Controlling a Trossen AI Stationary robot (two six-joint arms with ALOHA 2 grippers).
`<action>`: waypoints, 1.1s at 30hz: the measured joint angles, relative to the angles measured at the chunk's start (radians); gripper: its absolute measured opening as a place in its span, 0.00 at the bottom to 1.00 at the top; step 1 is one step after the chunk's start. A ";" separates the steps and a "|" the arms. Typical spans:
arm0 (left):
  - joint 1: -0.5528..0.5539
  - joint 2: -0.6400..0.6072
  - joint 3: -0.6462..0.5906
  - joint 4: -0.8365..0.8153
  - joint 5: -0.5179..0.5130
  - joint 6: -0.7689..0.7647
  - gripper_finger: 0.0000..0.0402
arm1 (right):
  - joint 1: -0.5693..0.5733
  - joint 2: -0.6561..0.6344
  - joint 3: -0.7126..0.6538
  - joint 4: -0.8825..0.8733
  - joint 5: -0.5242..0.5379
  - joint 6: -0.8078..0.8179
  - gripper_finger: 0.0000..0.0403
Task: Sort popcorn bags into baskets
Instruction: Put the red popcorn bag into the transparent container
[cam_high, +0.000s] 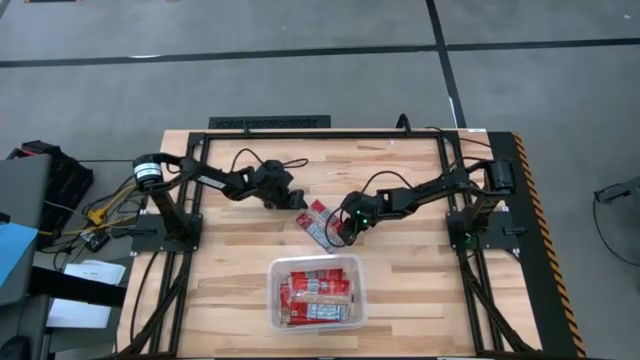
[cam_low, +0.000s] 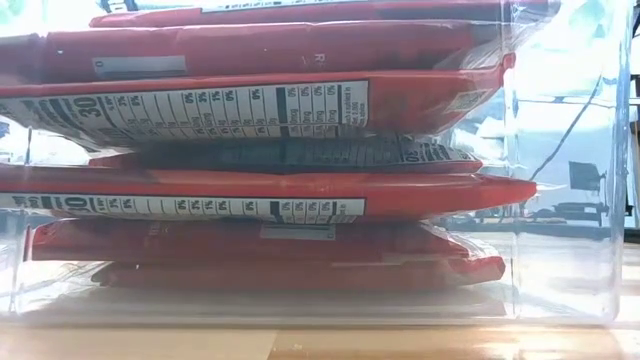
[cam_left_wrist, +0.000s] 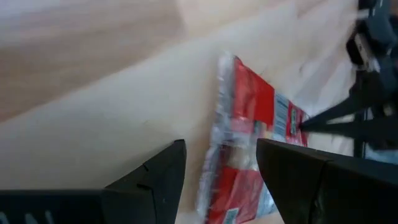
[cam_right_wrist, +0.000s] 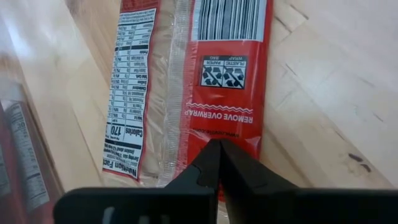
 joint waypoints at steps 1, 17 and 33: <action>-0.009 0.003 0.017 -0.018 0.010 0.014 0.48 | 0.000 0.000 0.000 0.003 0.001 -0.001 0.08; -0.057 0.008 0.083 -0.149 -0.009 0.116 0.10 | -0.008 0.013 -0.001 0.090 0.028 -0.030 0.10; -0.057 -0.253 0.081 -0.120 -0.109 0.002 0.00 | -0.055 -0.486 -0.001 -0.207 0.226 -0.055 0.07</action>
